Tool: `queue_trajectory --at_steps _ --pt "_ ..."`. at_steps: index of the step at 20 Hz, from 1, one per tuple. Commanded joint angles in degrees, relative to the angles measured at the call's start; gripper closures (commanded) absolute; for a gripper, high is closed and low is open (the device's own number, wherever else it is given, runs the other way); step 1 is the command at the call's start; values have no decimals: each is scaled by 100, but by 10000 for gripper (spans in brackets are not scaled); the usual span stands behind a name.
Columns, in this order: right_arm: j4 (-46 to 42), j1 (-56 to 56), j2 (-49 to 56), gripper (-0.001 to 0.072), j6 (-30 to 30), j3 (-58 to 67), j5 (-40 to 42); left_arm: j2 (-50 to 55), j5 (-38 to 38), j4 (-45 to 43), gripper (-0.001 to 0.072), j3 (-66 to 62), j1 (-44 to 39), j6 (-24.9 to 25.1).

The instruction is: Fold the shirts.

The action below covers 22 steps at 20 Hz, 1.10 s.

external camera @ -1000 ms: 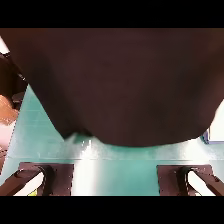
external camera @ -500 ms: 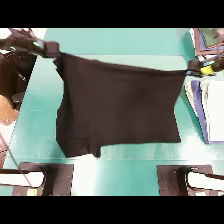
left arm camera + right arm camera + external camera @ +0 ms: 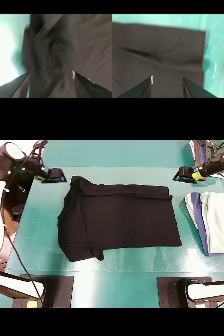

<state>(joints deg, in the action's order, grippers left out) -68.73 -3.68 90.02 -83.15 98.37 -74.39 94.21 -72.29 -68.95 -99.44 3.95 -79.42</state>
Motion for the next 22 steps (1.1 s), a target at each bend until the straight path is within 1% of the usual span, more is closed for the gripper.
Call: queue_trajectory --at_steps 1,6,9,11,14,17,19,22 --pt "31 -4 -518 285 326 -546 -348 -485 -732 -7 102 772 398 -4" --pt "562 -4 -1703 286 330 -2365 -66 -2218 -227 -120 102 3779 575 144" --pt "748 -4 -2177 286 330 -2881 168 -3115 -59 -133 102 5209 575 57" --pt "774 -4 -2402 286 330 -3023 201 -3471 68 -96 102 5880 575 -31" --pt "774 -4 -2638 286 328 -3130 234 -3571 188 9 102 6478 575 -31" --pt "776 -4 -2763 286 328 -3132 240 -3571 501 479 102 6817 573 -24" --pt "778 -7 -2774 286 326 -3132 221 -3569 774 632 103 6929 573 -22" --pt "778 -4 -2774 286 326 -3132 214 -3571 968 911 104 6957 573 -11"
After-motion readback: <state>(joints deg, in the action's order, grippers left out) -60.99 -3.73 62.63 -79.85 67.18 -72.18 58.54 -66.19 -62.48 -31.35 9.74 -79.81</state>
